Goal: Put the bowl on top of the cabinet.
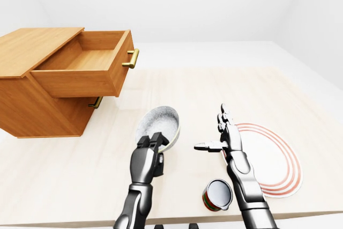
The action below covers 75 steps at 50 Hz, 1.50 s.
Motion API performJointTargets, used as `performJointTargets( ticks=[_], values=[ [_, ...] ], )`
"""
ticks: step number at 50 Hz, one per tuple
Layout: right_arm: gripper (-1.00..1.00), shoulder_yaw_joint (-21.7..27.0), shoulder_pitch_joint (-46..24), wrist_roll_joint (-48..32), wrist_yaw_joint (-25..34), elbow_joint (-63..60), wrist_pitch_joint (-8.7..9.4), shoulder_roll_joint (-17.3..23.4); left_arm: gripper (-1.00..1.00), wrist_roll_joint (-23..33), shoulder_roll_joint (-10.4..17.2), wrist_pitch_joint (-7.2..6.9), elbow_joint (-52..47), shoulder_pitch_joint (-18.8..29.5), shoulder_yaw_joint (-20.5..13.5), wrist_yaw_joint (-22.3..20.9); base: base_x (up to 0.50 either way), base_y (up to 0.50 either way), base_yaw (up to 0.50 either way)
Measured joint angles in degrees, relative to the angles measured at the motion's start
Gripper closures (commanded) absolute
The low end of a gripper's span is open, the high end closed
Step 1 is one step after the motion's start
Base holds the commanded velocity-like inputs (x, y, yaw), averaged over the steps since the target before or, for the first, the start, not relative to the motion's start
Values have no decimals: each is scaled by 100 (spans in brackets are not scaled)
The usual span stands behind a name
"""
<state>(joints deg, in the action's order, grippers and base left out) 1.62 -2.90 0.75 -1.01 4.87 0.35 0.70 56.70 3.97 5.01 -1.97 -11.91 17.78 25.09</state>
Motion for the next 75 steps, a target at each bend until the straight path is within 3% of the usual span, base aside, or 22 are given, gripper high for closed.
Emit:
performJointTargets(
  ticks=[19,33,44,57,61,65,72,75],
  values=[
    [-100,-16,-17,-12,1,44,-15,-7,97,-826,76,0,-1595,-360,204,-1050,0,0,0],
    [-100,-21,-41,-17,0,100,-38,-8,97,-1661,62,0,-2907,-310,240,-1940,0,0,0],
    [-100,-31,-30,-23,1,62,-18,-13,98,-2198,-124,-1,-3917,109,22,-2731,0,0,0],
    [-100,-50,-2,-38,3,2,5,-22,98,-2577,-358,-6,-4920,1011,-464,-3628,0,0,0],
    [-100,-58,8,-43,5,-17,13,-26,97,-2662,-372,-158,-5147,1401,-704,-3893,0,0,0],
    [-100,-62,21,-44,7,-39,19,-29,97,-2738,-343,-413,-5350,1815,-962,-4115,0,0,0],
    [-100,-65,43,-42,14,-79,31,-31,98,-3002,-127,-1001,-5558,2611,-1504,-4351,0,0,0],
    [-100,-66,48,-40,15,-92,37,-31,98,-3156,18,-1001,-5612,2993,-1760,-4427,0,0,0]
  ],
)
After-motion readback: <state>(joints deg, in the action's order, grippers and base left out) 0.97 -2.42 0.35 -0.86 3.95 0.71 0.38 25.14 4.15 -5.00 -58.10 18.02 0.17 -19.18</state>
